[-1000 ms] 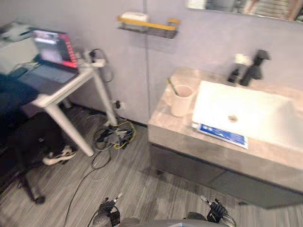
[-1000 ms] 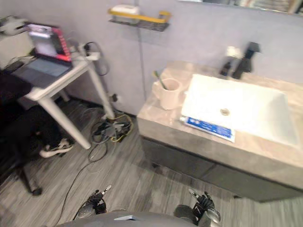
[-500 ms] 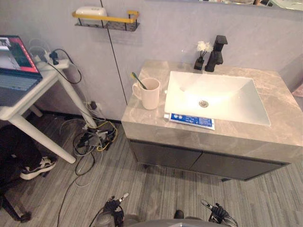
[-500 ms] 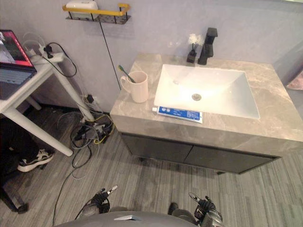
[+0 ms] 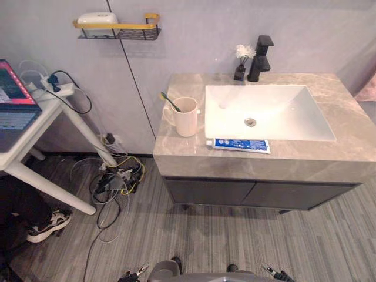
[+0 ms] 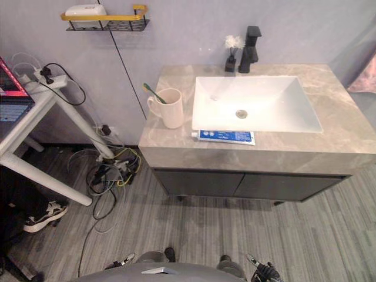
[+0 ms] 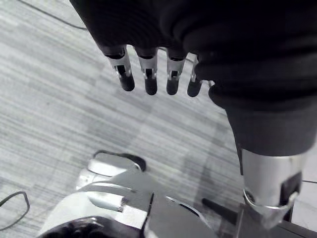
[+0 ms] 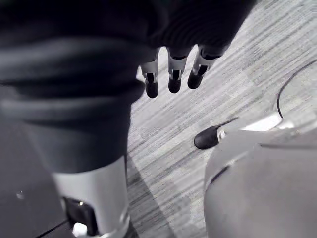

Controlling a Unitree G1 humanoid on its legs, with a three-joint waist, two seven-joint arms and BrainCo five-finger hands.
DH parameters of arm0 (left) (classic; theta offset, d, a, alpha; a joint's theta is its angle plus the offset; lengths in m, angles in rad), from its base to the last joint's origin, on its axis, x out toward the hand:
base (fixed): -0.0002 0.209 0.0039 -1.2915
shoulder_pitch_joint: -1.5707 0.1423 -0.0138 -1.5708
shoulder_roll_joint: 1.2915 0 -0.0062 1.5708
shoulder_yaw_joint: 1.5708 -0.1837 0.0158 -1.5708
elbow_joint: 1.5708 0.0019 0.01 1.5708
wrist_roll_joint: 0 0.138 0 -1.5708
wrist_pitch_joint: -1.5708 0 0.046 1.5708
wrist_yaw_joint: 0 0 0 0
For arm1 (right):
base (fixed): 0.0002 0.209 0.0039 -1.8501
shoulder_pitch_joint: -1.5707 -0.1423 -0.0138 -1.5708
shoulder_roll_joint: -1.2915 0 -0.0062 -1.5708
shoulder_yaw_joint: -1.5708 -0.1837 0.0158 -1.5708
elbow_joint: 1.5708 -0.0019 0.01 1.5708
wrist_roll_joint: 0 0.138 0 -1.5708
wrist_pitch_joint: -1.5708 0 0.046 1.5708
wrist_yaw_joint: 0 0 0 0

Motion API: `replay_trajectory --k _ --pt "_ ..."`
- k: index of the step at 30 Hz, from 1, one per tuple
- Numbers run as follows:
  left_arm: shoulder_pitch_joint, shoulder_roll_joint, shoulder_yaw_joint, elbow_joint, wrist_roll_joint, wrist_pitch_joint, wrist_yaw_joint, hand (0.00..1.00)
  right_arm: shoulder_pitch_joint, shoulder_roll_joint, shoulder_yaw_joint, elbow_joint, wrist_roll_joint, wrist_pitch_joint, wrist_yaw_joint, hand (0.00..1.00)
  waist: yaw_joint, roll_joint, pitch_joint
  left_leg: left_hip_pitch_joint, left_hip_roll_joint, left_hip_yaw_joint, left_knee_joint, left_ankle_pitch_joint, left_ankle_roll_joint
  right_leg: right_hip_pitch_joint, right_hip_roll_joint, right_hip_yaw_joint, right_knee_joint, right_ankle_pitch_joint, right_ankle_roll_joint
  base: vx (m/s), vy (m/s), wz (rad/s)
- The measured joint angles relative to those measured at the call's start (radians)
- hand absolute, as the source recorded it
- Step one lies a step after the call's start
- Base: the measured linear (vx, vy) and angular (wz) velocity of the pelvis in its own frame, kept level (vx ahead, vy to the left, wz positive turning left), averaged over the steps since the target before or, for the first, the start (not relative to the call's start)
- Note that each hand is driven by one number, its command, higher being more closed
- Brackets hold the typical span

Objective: Organize washtable

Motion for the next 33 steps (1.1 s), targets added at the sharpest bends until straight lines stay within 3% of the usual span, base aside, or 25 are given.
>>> replay_trajectory --k 4,5,7,8,9,11,12,14,15,16,17,18,21,26,31,33 --pt "-0.013 0.002 -0.042 -0.003 0.003 -0.006 0.0 0.0 -0.013 0.0 -0.003 -0.001 0.0 0.0 0.01 0.0 -0.002 0.007 -0.005 0.034 -0.032 0.009 -0.03 0.027 0.02 -0.012 -0.026 0.007 0.059 -0.037 0.024 0.27 0.021 -0.06" --pt "-0.019 0.007 -0.063 -0.003 0.003 -0.006 0.0 0.0 -0.023 0.004 -0.003 -0.002 0.0 0.0 0.013 0.0 -0.004 0.001 -0.002 0.053 -0.043 0.024 -0.026 0.023 0.027 -0.039 -0.045 0.025 0.151 -0.076 0.03 0.25 0.006 -0.2" --pt "-0.033 0.011 -0.088 -0.003 0.003 -0.009 0.0 0.0 -0.043 0.004 -0.003 -0.007 0.0 0.0 0.014 0.0 -0.003 0.008 0.006 0.068 -0.039 0.033 -0.025 0.023 0.028 -0.111 -0.047 0.032 0.306 -0.085 0.03 0.16 0.008 -0.18" --pt "-0.054 0.02 -0.113 -0.008 0.004 -0.013 -0.001 0.0 -0.057 0.01 -0.002 -0.022 0.0 -0.001 0.014 0.0 -0.005 0.01 0.027 0.097 -0.038 0.033 -0.026 0.021 0.031 -0.161 -0.053 0.04 0.454 -0.083 0.027 0.13 0.017 -0.01" --pt "-0.062 0.032 -0.127 -0.022 0.004 -0.018 -0.001 0.0 -0.059 0.023 0.0 -0.042 0.001 -0.004 0.014 0.0 -0.01 -0.009 0.05 0.129 -0.039 0.029 -0.031 0.012 0.043 -0.194 -0.058 0.059 0.577 -0.071 0.023 0.14 -0.007 0.11" --pt "-0.082 0.043 -0.136 -0.03 0.004 -0.021 -0.001 0.0 -0.061 0.037 0.007 -0.045 0.003 -0.01 0.014 0.0 -0.015 -0.034 0.069 0.16 -0.034 0.021 -0.038 0.01 0.045 -0.234 -0.075 0.058 0.663 -0.107 0.008 0.12 -0.084 0.2" --pt "-0.089 0.047 -0.138 -0.031 0.004 -0.021 -0.001 0.0 -0.063 0.037 0.018 -0.046 0.003 -0.009 0.014 0.0 -0.013 -0.043 0.072 0.164 -0.025 0.017 -0.039 0.01 0.044 -0.25 -0.076 0.05 0.649 -0.138 0.011 0.09 -0.126 0.17" --pt "-0.09 0.041 -0.136 -0.029 0.004 -0.021 0.0 0.0 -0.063 0.034 0.008 -0.046 0.01 -0.011 0.013 0.0 -0.017 -0.033 0.077 0.164 -0.002 -0.005 -0.038 0.008 0.041 -0.259 -0.073 0.047 0.545 -0.149 0.007 0.07 -0.147 0.21" --pt "-0.086 0.04 -0.133 -0.029 0.004 -0.021 0.0 0.0 -0.061 0.033 0.003 -0.044 0.01 -0.01 0.013 0.0 -0.015 -0.035 0.075 0.162 0.006 -0.012 -0.031 0.002 0.026 -0.247 -0.073 0.058 0.446 -0.13 0.011 0.07 -0.175 0.27" --pt "-0.082 0.046 -0.123 -0.029 0.004 -0.022 -0.001 0.0 -0.052 0.036 -0.002 -0.039 0.01 -0.009 0.013 0.0 -0.013 -0.048 0.07 0.16 0.005 -0.022 -0.022 -0.012 0.004 -0.227 -0.078 0.071 0.35 -0.058 0.014 0.08 -0.237 0.33" --pt "-0.083 0.056 -0.11 -0.022 0.004 -0.022 -0.001 0.0 -0.046 0.038 -0.015 -0.028 0.01 -0.007 0.013 0.0 -0.015 -0.065 0.069 0.164 0.003 -0.045 -0.014 -0.033 -0.024 -0.202 -0.087 0.075 0.318 -0.071 0.056 0.06 -0.303 0.45" --pt "-0.087 0.041 -0.096 -0.011 0.003 -0.021 -0.001 0.0 -0.045 0.033 -0.041 -0.008 0.01 -0.007 0.013 0.0 -0.018 -0.035 0.072 0.164 0.036 -0.064 -0.008 -0.029 -0.034 -0.18 -0.069 0.042 0.311 -0.069 0.05 0.06 -0.308 0.54" --pt "-0.067 0.005 -0.064 -0.009 0.001 -0.021 -0.005 0.0 -0.013 0.005 -0.081 0.005 0.009 0.0 0.014 0.0 -0.017 0.001 0.05 0.158 0.076 -0.106 0.002 -0.017 -0.052 -0.113 -0.034 -0.027 0.244 -0.07 0.041 0.04 -0.155 0.47" --pt "-0.043 0.003 -0.049 -0.009 -0.005 -0.019 -0.012 0.0 -0.013 -0.003 -0.087 0.006 0.009 -0.001 0.017 0.0 -0.016 0.014 0.032 0.156 0.101 -0.143 -0.024 -0.001 -0.074 -0.017 0.001 -0.095 0.095 -0.003 0.028 0.01 -0.002 0.36" --pt "-0.02 0.017 -0.028 -0.009 -0.017 -0.019 -0.009 0.0 -0.015 0.017 -0.081 0.013 0.009 -0.001 0.021 0.0 -0.009 -0.024 0.01 0.148 0.078 -0.149 -0.035 0.002 -0.072 0.042 -0.006 -0.115 -0.044 0.086 0.035 -0.02 0.083 0.07" --pt "-0.011 0.021 -0.028 -0.009 -0.088 -0.022 0.005 0.0 -0.017 0.026 -0.059 0.012 0.01 -0.001 0.018 0.0 -0.01 -0.031 0.003 0.142 0.069 -0.147 -0.038 0.003 -0.071 0.06 -0.011 -0.115 -0.091 0.115 0.037 -0.08 0.067 -0.02"
